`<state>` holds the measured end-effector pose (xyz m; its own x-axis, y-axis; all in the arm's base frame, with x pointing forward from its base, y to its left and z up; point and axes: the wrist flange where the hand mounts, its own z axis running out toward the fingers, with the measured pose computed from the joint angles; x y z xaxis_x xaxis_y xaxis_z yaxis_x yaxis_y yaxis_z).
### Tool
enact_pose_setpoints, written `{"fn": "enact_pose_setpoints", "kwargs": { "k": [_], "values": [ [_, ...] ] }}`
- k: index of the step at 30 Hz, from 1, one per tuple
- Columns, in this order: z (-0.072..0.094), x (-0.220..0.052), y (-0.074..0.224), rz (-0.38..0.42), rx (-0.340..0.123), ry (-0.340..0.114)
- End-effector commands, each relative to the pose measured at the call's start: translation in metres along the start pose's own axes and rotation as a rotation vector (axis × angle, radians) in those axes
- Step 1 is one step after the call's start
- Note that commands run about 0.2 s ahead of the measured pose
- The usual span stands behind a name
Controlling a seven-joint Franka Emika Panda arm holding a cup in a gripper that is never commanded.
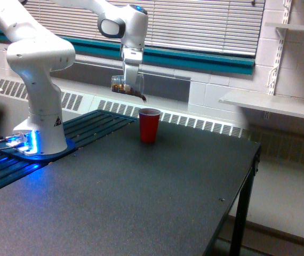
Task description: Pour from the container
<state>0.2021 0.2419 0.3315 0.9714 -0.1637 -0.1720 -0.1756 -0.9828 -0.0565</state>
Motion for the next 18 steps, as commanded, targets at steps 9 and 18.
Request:
{"fn": "enact_pose_setpoints", "kwargs": {
  "k": [9, 18],
  "values": [
    [-0.0021, 0.0115, 0.0022, -0.025, -0.023, -0.028],
    [0.0042, 0.0129, -0.0031, -0.043, -0.031, -0.042]
  ]
}}
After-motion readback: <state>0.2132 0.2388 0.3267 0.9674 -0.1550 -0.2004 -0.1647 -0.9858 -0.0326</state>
